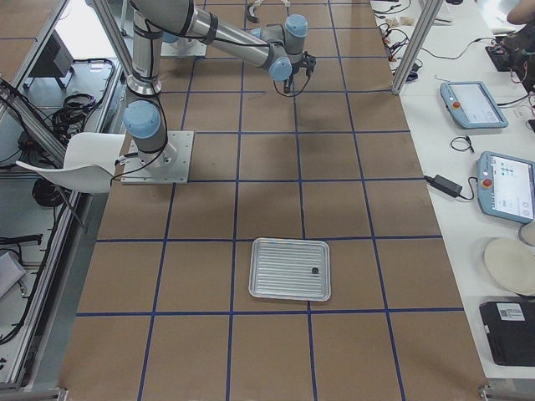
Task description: Place bearing gear from tray to pile
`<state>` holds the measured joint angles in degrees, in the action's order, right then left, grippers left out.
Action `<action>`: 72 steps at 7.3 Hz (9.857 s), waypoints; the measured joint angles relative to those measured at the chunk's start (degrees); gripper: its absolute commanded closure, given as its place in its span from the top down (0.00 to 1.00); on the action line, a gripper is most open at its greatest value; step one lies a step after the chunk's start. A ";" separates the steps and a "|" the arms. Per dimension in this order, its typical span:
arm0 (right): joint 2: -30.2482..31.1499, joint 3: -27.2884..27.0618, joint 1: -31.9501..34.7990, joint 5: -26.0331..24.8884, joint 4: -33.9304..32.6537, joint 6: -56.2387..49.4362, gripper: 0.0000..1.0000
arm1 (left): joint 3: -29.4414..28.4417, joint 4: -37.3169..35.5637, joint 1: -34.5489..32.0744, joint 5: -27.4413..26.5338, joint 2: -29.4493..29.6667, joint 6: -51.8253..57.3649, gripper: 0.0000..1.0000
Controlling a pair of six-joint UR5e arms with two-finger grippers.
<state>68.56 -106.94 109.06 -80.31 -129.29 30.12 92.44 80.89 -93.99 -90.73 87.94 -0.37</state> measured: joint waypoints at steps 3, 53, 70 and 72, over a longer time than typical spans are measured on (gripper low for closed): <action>-1.13 -1.35 5.52 1.05 -2.75 4.84 0.71 | -0.09 -0.11 0.45 -0.07 0.62 0.01 1.00; 5.04 6.05 -33.16 -3.61 18.51 -29.03 0.00 | -0.21 6.02 7.19 0.30 3.06 1.82 1.00; 6.14 0.27 -8.97 -0.92 4.17 -0.54 1.00 | 3.73 -0.46 -4.90 2.60 8.21 -7.57 1.00; 12.96 1.44 -13.35 -2.64 16.49 -8.42 1.00 | 9.76 -12.71 -10.96 2.28 13.37 -15.79 1.00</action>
<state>81.52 -105.50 95.71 -82.95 -112.80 21.70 102.19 68.18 -104.94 -88.45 101.30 -16.16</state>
